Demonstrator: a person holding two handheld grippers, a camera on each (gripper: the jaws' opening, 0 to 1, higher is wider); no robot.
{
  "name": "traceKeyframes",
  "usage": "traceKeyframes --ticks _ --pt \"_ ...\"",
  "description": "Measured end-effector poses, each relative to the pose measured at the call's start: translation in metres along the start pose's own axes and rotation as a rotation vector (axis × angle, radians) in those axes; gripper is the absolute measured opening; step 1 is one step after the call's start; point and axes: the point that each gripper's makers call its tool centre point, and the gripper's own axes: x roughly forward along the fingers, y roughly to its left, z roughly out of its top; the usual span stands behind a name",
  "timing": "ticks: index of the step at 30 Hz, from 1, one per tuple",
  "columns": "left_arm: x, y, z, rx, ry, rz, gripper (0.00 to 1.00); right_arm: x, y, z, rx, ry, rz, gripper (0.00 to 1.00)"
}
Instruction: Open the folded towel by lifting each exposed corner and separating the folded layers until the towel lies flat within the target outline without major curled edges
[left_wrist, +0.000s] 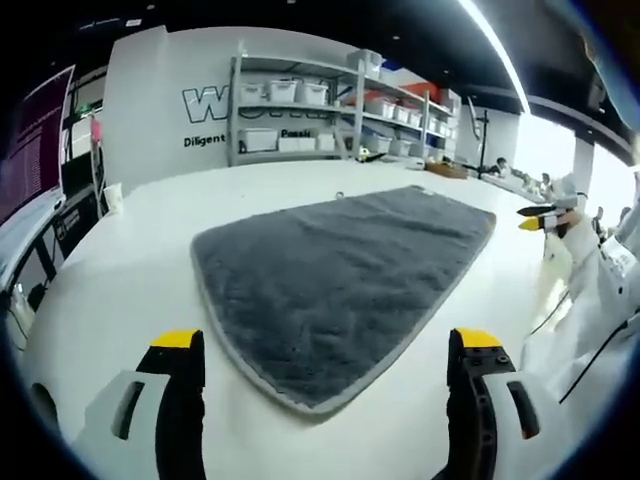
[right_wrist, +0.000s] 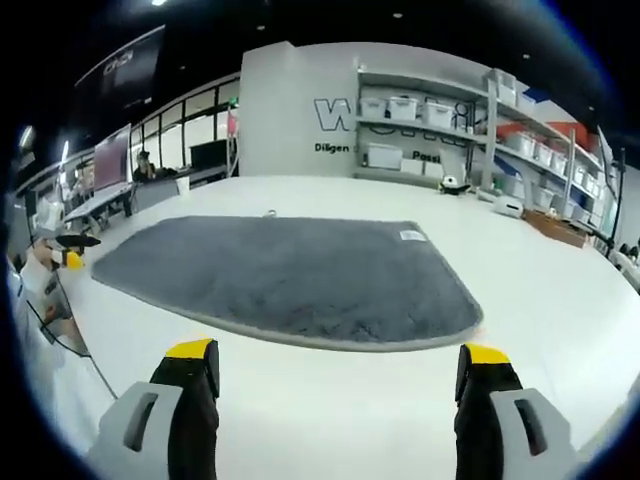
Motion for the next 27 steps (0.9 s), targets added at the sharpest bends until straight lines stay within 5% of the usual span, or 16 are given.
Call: traceKeyframes --ticks 27 --pt "-0.0017 -0.0037 -0.0012 -0.003 -0.005 -0.004 1.0 -0.0016 0.0024 0.0002 -0.003 -0.003 0.009 0.99"
